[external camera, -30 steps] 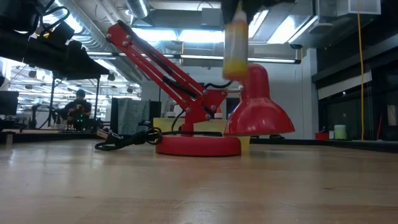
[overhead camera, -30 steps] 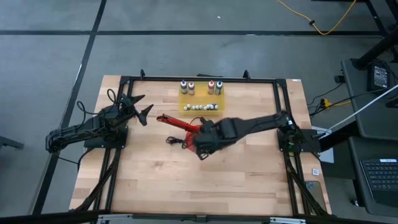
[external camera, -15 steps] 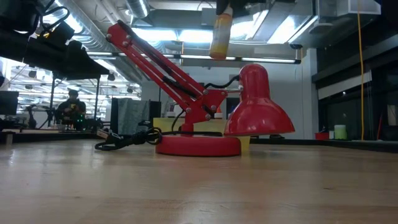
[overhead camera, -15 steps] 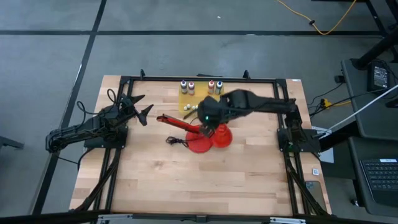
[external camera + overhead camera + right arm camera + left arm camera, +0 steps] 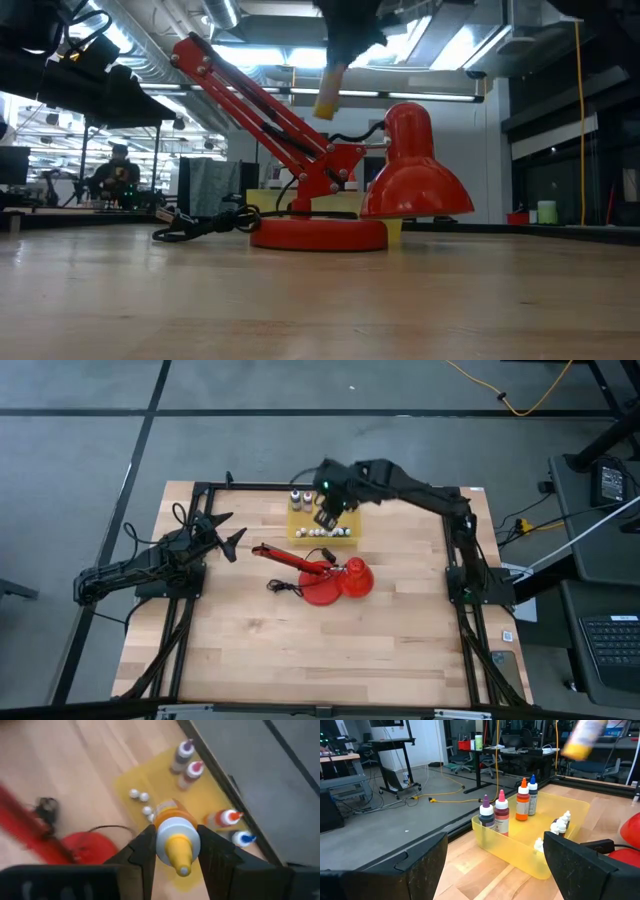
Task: Pick & Place food coloring
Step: Put the yellow food coloring bottle into the yellow bin
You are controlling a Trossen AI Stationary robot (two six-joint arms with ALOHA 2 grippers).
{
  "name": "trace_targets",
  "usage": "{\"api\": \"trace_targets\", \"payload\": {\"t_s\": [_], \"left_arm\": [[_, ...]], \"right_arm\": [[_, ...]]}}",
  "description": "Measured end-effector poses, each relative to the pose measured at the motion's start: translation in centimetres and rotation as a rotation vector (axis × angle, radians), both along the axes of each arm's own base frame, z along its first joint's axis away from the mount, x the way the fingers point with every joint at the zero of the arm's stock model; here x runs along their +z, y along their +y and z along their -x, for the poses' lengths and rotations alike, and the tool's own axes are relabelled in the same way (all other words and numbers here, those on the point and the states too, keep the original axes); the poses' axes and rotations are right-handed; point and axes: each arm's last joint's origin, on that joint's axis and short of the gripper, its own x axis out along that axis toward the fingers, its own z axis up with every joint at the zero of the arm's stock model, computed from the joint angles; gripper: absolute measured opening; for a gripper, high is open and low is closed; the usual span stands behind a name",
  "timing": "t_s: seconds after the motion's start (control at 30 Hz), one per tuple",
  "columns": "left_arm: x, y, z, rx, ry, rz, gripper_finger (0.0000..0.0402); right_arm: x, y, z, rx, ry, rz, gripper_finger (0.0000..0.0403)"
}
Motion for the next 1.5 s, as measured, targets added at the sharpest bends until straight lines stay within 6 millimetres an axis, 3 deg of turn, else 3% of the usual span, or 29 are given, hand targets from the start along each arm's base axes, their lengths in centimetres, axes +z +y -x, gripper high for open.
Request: {"api": "trace_targets", "payload": {"t_s": [0.17, 0.33, 0.6, 1.1, 1.5], "left_arm": [[0.0, 0.0, 0.0, 0.001, 0.0, 0.0, 0.0319], [0.0, 0.0, 0.0, 0.0, 0.0, 0.0, 0.0319], [0.0, 0.0, 0.0, 0.0, 0.0, 0.0, 0.0319], [0.0, 0.0, 0.0, 0.0, 0.0, 0.0, 0.0319], [0.0, 0.0, 0.0, 0.0, 0.0, 0.0, 0.0319]], "right_arm": [[-1.5, -4.4, -0.2, 0.024, 0.043, 0.008, 0.0124], [-4.3, -8.4, -0.8, 0.05, 0.109, -0.007, 0.0124], [-8.6, -12.4, -1.9, 0.1, 0.166, -0.04, 0.0123], [-13.8, -14.4, -3.8, 0.175, 0.202, -0.092, 0.0123], [-16.5, -15.6, -4.2, 0.167, 0.23, -0.125, 0.0123]]}}
